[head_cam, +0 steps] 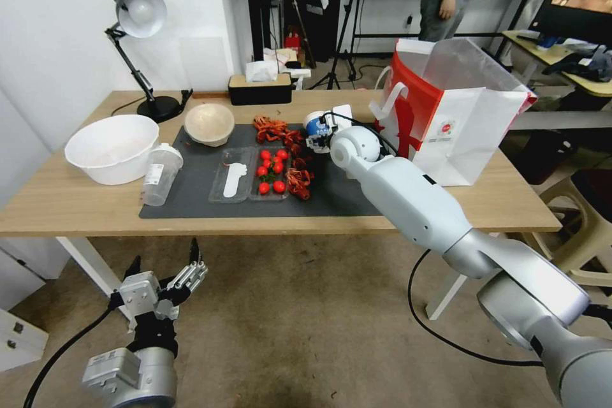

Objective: Pick up the trash from the table and place it into the takeout bag.

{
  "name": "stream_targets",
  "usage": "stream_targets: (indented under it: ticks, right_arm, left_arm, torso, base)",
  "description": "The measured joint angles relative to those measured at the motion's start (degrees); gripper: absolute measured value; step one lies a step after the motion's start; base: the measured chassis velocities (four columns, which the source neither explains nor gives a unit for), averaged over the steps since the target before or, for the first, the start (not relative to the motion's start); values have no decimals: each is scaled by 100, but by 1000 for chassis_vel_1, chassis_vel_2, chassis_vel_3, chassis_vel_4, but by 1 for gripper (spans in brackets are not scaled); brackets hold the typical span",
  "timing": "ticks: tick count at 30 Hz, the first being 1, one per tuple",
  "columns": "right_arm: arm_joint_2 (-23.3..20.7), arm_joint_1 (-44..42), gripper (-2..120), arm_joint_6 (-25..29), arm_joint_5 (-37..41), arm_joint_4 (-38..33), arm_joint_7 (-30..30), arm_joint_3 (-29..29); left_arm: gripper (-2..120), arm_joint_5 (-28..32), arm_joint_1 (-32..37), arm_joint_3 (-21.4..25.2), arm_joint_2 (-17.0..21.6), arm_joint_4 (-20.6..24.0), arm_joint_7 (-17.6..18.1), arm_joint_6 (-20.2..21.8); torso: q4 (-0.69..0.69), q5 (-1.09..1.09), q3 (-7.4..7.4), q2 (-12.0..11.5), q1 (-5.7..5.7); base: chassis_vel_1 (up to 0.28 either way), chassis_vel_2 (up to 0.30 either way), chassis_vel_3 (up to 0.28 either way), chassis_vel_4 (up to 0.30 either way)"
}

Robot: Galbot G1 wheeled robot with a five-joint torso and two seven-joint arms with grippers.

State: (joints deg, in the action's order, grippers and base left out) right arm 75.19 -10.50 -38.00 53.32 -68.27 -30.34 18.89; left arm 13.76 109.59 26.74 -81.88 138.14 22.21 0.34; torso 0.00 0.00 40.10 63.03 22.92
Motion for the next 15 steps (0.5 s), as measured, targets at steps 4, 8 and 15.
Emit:
stream_targets:
  ticks: [4, 8, 15]
  right_arm:
    - [6, -13, 80, -26, 82, 32, 4, -9]
    - [53, -41, 63, -30, 174, 37, -14, -9]
    - [-3, -104, 37, 59, 187, -57, -27, -16]
  left_arm:
    - [100, 7, 0, 2, 7, 0, 28, -7]
    - [100, 3, -22, -19, -14, -9, 30, -10]
    - [100, -8, -22, -18, -7, -17, 25, -28]
  torso:
    - [0, 0, 0, 0, 0]
    - [1, 0, 0, 0, 0]
    - [1, 0, 0, 0, 0]
  base:
    - [0, 0, 0, 0]
    - [0, 0, 0, 0]
    - [0, 0, 0, 0]
